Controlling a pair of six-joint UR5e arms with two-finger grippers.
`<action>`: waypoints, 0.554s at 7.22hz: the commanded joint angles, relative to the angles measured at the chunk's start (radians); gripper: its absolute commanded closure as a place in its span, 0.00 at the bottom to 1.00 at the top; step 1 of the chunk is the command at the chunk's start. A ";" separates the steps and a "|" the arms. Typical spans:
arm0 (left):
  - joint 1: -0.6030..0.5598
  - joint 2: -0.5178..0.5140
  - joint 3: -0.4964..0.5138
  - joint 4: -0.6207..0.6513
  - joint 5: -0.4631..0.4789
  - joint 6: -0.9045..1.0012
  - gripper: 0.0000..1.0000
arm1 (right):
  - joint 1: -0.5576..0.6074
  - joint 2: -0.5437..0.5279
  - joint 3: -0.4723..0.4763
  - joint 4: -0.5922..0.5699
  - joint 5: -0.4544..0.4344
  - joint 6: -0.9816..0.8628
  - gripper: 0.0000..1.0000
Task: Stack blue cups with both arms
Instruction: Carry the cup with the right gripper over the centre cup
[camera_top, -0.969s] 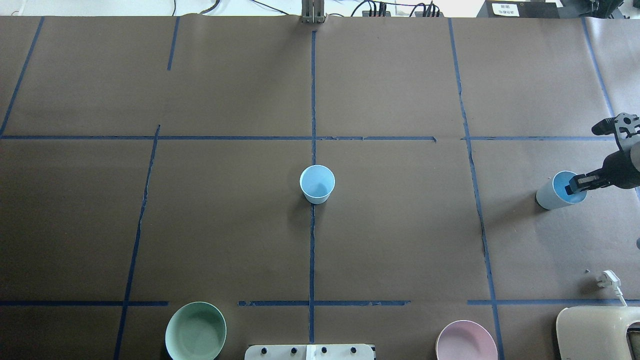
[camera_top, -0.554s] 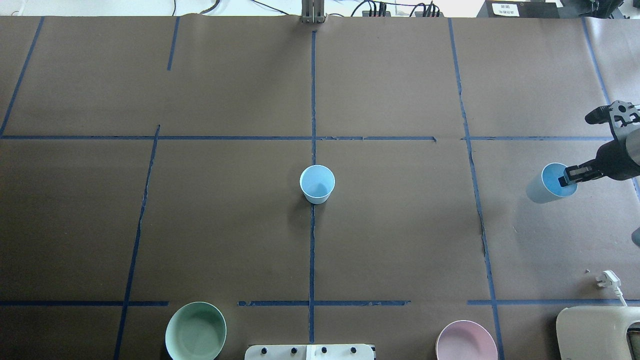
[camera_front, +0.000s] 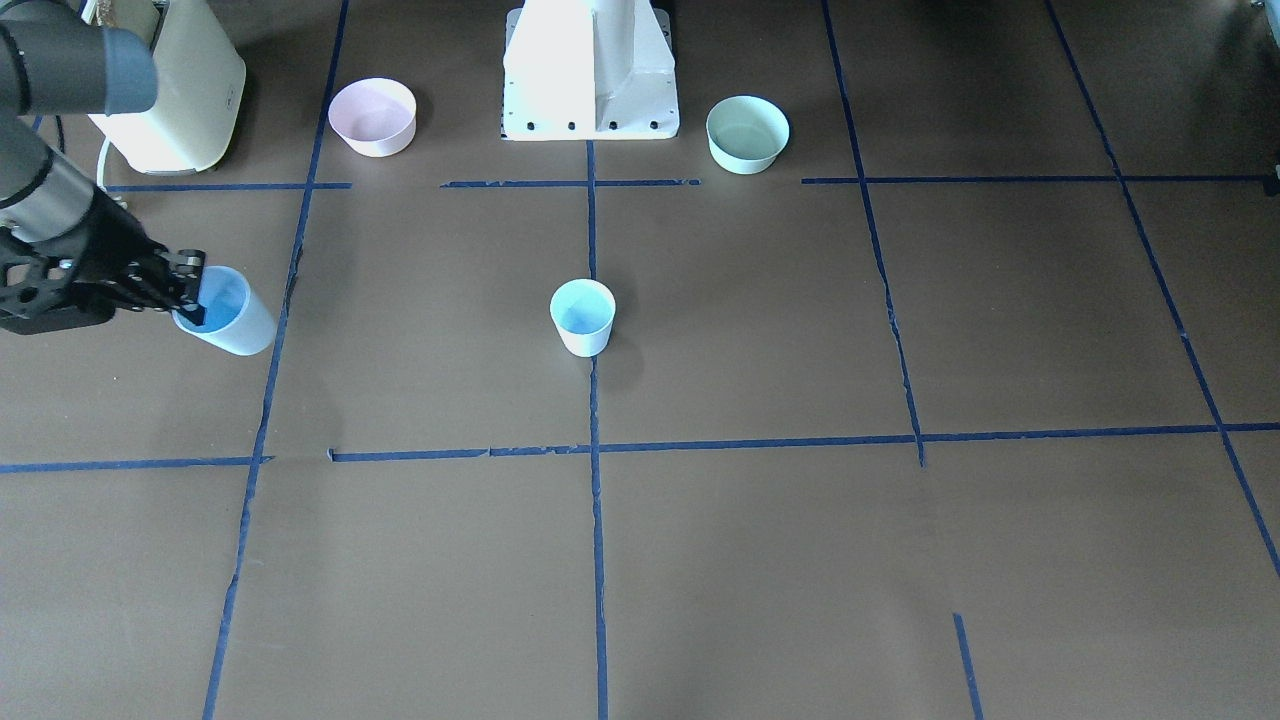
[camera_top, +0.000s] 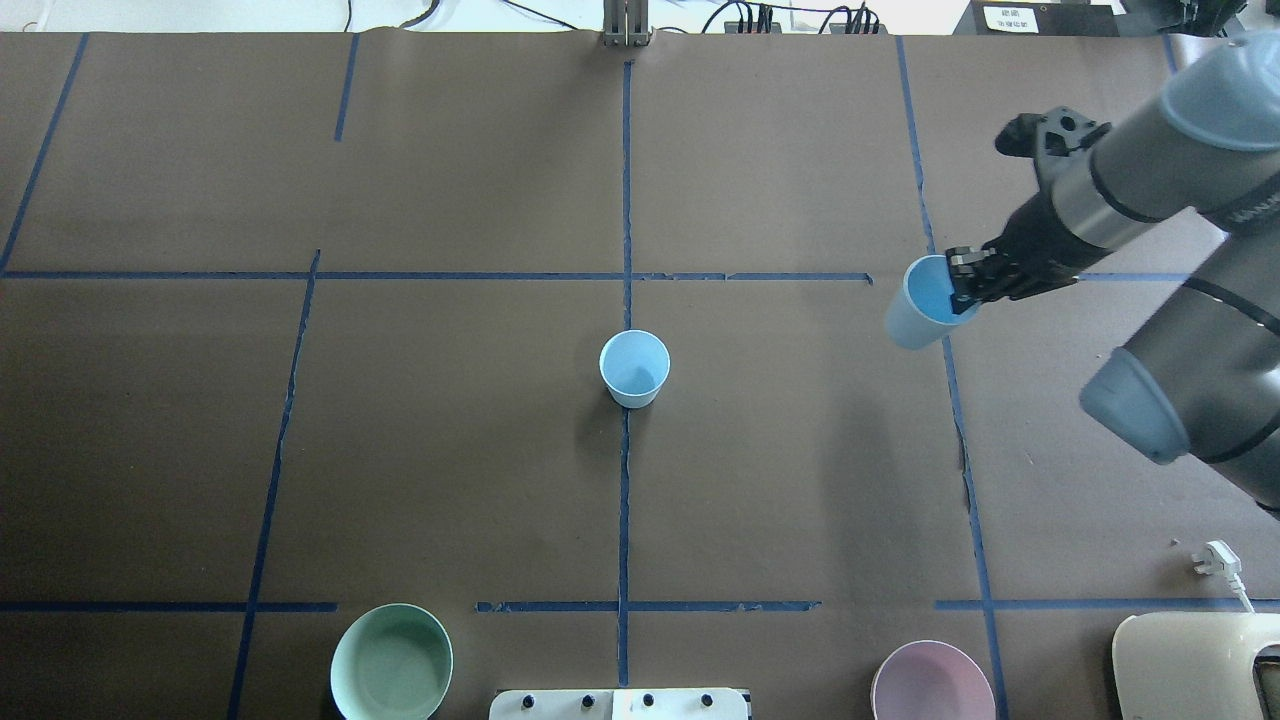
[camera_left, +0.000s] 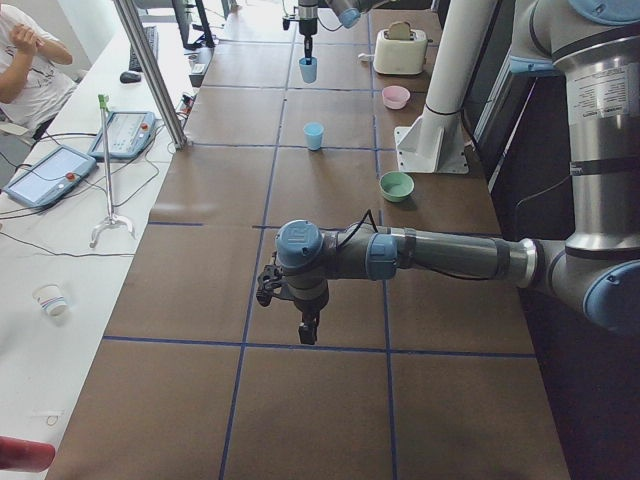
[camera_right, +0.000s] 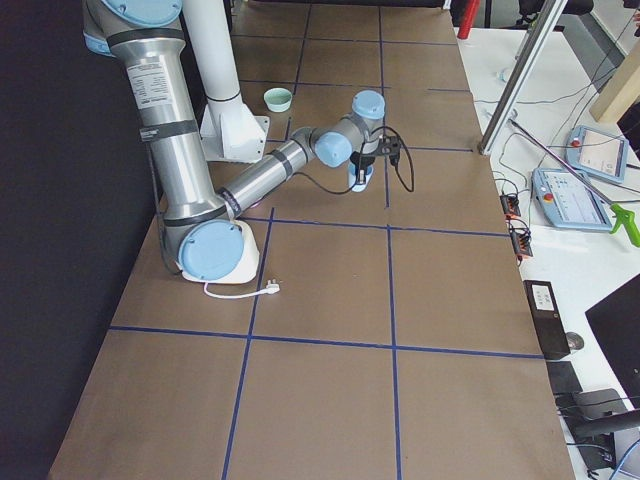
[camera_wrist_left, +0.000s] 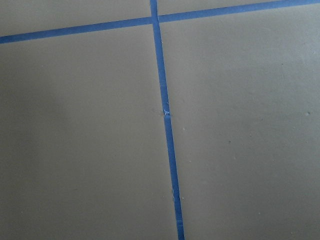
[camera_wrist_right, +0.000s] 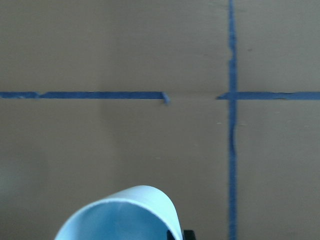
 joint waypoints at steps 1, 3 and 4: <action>0.000 -0.001 -0.002 0.001 0.000 0.000 0.00 | -0.154 0.235 -0.037 -0.125 -0.133 0.253 1.00; 0.000 -0.001 -0.001 0.000 0.000 0.000 0.00 | -0.248 0.366 -0.121 -0.126 -0.240 0.398 1.00; 0.000 -0.001 0.004 0.000 0.000 0.000 0.00 | -0.282 0.407 -0.165 -0.123 -0.281 0.436 1.00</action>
